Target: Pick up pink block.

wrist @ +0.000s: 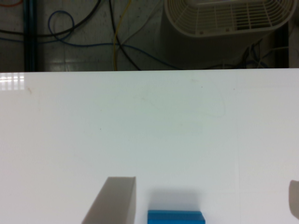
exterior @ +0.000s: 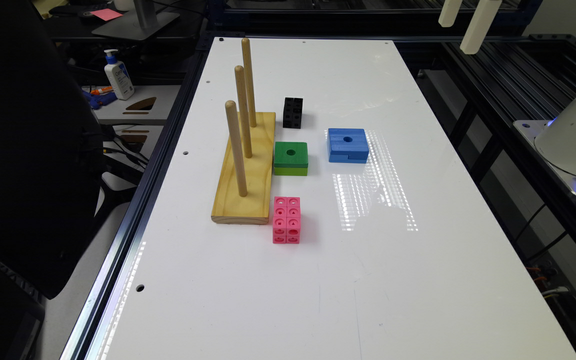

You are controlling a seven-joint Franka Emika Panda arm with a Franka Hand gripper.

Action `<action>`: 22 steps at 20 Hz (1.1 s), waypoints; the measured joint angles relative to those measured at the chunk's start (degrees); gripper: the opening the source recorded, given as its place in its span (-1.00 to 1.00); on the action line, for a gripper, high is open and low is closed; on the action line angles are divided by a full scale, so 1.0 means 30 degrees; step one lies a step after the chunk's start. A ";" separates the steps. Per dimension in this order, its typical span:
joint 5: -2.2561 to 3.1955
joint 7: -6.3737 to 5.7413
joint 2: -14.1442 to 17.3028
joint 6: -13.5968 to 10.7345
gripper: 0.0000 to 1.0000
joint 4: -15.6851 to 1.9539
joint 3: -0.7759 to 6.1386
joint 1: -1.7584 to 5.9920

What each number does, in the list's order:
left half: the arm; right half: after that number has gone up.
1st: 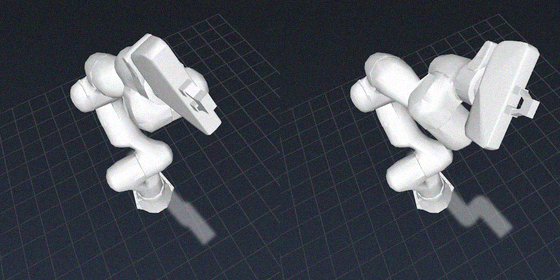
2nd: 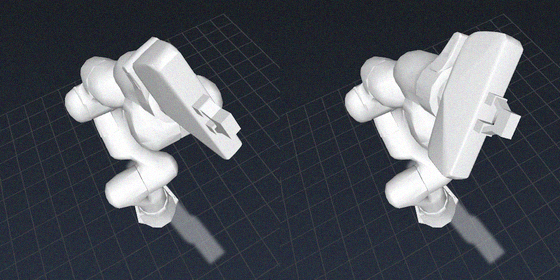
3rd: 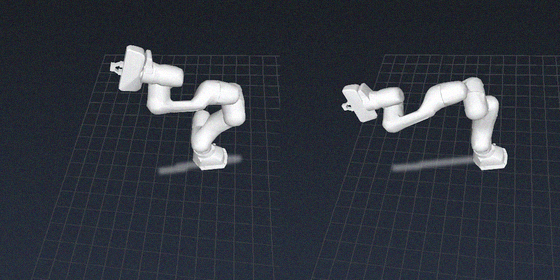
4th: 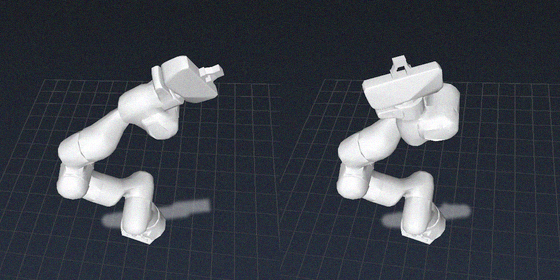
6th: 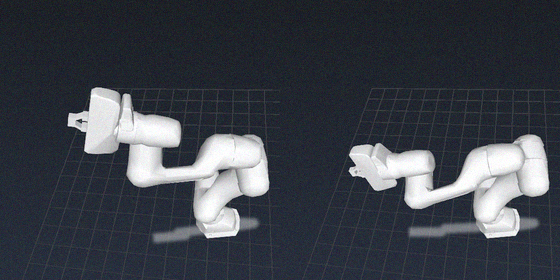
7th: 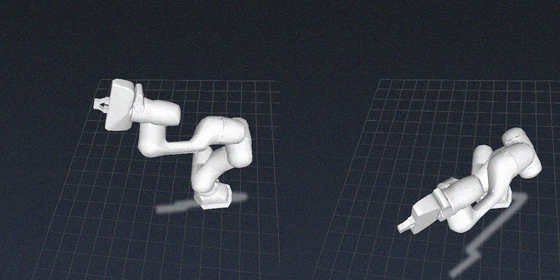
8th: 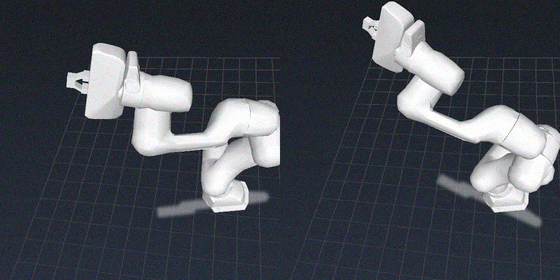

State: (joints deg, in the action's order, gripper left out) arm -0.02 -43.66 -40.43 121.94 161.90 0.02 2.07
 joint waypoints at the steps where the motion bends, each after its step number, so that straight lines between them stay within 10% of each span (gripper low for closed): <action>1: 0.0000 0.0000 0.0000 0.0000 1.00 0.0000 0.0000 0.0000; 18: -0.0335 -0.0140 -0.0006 0.0003 1.00 0.0001 0.0596 -0.0289; 22: -0.0649 -0.0327 -0.0006 0.0029 1.00 -0.0027 0.0888 -0.0492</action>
State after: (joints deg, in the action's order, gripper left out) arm -1.96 -44.64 -40.45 122.02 161.82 2.69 0.59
